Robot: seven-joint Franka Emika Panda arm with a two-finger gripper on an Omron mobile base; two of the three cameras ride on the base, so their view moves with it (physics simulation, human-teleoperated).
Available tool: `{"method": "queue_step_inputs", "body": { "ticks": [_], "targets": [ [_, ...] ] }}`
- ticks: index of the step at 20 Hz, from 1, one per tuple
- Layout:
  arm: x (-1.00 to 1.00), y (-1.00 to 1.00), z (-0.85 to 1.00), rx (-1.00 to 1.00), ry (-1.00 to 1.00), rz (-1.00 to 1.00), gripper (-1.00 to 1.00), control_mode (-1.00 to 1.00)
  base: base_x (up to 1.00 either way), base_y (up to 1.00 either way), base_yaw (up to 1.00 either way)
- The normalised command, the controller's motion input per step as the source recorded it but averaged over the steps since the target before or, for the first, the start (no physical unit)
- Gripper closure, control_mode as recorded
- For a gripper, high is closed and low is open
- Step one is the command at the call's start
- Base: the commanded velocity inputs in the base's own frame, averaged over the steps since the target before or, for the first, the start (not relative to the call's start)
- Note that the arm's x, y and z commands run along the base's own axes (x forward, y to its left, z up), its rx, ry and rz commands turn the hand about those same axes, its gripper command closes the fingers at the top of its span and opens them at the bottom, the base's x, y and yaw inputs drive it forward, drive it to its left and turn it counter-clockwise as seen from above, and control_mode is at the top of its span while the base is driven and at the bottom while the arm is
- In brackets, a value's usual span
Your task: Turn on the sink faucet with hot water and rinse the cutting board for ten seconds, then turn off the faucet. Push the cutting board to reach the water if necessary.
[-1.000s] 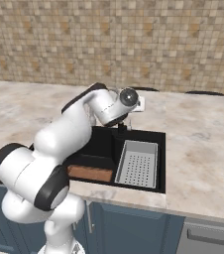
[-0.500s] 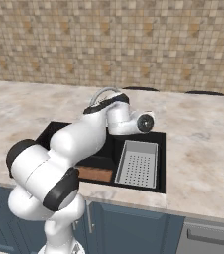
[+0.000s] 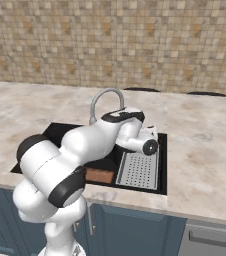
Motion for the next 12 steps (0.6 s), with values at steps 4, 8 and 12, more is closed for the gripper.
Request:
{"method": "queue_step_inputs", "body": {
  "ticks": [4, 8, 12],
  "targets": [
    [0.0, 0.0, -0.29, -0.04, -0.13, 0.03, -1.0, -1.0, 0.0, 0.0, 0.0],
    [0.06, 0.0, 0.0, 0.0, 0.0, 0.0, -1.0, -1.0, 0.0, 0.0, 0.0],
    [0.22, 0.0, 0.0, 0.03, 0.0, 0.0, -1.0, -1.0, 0.0, 0.0, 0.0]
  ]
}}
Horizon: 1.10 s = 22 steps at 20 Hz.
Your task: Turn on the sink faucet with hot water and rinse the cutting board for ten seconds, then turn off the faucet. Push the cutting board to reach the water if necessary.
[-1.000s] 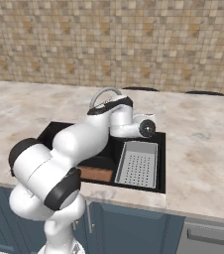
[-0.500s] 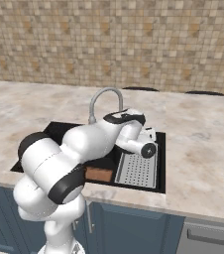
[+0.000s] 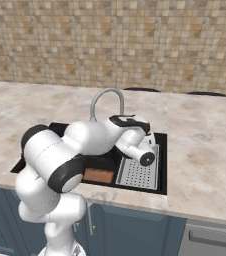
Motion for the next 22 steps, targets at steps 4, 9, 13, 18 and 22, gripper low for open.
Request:
{"method": "queue_step_inputs", "body": {
  "ticks": [4, 9, 13, 18, 22],
  "targets": [
    [0.27, -0.02, 0.0, 0.13, 0.0, -0.03, -1.0, -1.0, 0.0, 0.0, 0.0],
    [0.24, 0.0, 0.0, 0.13, 0.0, -0.05, -1.0, -1.0, 0.0, 0.0, 0.0],
    [0.29, 0.0, 0.0, 0.02, 0.0, -0.04, -1.0, -1.0, 0.0, 0.0, 0.0],
    [0.33, 0.0, 0.0, 0.0, 0.0, -0.04, -1.0, -1.0, 0.0, 0.0, 0.0],
    [0.28, 0.0, -0.03, 0.0, 0.0, -0.01, -1.0, -1.0, 0.0, 0.0, 0.0]
  ]
}}
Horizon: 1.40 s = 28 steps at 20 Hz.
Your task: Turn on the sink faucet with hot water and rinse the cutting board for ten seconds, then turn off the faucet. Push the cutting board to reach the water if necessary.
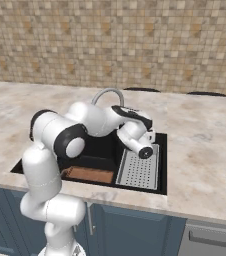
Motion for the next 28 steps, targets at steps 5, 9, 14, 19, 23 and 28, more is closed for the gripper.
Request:
{"method": "queue_step_inputs", "body": {
  "ticks": [5, 9, 14, 19, 23, 28],
  "targets": [
    [0.2, 0.0, -0.05, 0.0, 0.0, 0.0, -1.0, -1.0, 0.0, 0.0, 0.0],
    [0.24, 0.0, -0.06, 0.0, 0.0, 0.0, -1.0, -1.0, 0.0, 0.0, 0.0],
    [0.2, 0.0, -0.07, 0.0, 0.0, 0.0, -1.0, -1.0, 0.0, 0.0, 0.0],
    [0.1, 0.0, -0.06, 0.0, 0.0, 0.0, -1.0, -1.0, 0.0, 0.0, 0.0],
    [0.03, 0.0, -0.09, 0.0, 0.0, 0.0, -1.0, -1.0, 0.0, 0.0, 0.0],
    [0.01, 0.0, -0.13, 0.0, 0.0, 0.0, -1.0, -1.0, 0.0, 0.0, 0.0]
  ]
}}
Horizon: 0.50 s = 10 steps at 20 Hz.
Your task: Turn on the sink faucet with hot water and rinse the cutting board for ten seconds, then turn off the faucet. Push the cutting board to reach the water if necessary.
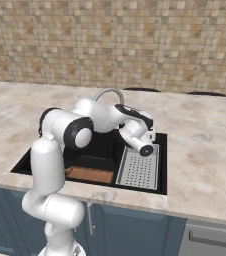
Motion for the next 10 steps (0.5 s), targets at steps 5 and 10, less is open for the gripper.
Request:
{"method": "queue_step_inputs", "body": {
  "ticks": [5, 10],
  "targets": [
    [0.0, 0.01, -0.09, 0.0, 0.01, -0.05, -1.0, -1.0, 0.0, 0.0, 0.0],
    [0.02, 0.01, -0.06, 0.01, 0.0, -0.11, -1.0, -1.0, 0.0, 0.0, 0.0]
  ]
}}
